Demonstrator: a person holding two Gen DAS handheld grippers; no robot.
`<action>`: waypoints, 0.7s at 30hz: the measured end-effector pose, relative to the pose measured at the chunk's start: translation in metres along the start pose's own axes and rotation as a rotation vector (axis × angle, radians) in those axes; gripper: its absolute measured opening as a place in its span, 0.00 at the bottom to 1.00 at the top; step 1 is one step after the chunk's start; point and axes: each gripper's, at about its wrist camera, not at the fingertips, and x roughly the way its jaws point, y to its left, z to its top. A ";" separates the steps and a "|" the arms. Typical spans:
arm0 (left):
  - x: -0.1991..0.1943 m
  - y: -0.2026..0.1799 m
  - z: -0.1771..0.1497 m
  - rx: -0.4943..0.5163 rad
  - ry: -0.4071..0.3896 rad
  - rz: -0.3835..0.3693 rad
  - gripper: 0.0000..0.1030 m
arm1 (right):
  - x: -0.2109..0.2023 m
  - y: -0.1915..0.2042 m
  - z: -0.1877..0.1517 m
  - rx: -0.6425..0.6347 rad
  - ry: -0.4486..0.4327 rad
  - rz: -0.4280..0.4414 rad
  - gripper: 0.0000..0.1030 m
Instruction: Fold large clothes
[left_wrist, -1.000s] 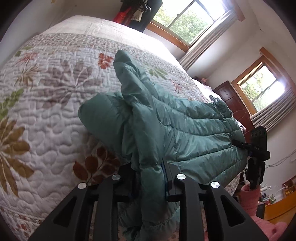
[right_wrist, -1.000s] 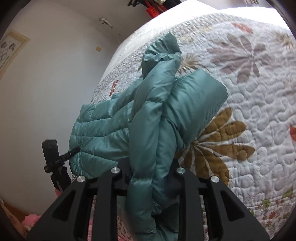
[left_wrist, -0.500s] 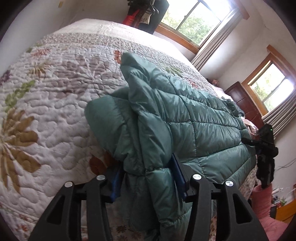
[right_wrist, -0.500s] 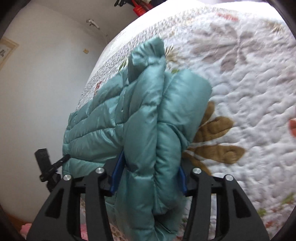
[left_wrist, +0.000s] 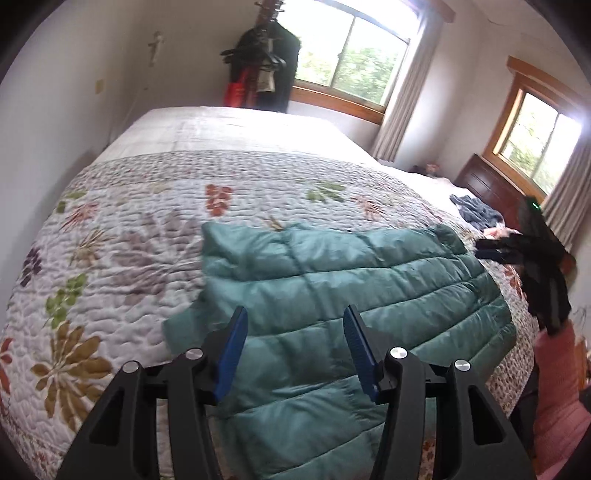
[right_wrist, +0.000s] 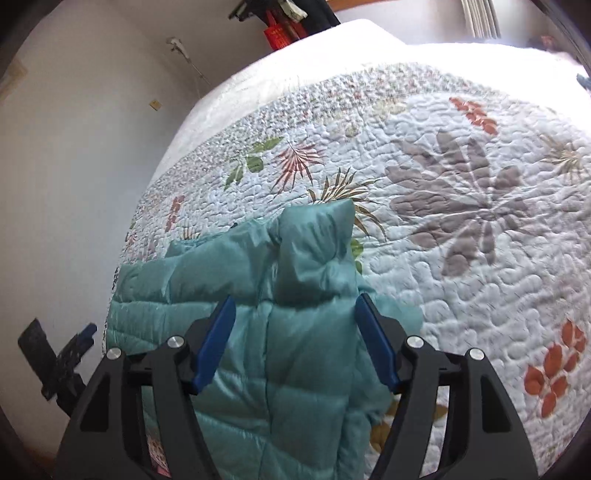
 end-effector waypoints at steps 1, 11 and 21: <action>0.004 -0.006 0.000 0.010 0.005 -0.005 0.54 | 0.006 -0.002 0.007 0.010 0.010 -0.002 0.65; 0.043 -0.008 -0.008 -0.028 0.077 -0.010 0.56 | 0.047 -0.023 0.037 0.073 0.088 0.078 0.26; 0.053 -0.005 -0.013 -0.030 0.097 0.013 0.56 | 0.056 -0.031 0.041 0.081 0.086 0.079 0.19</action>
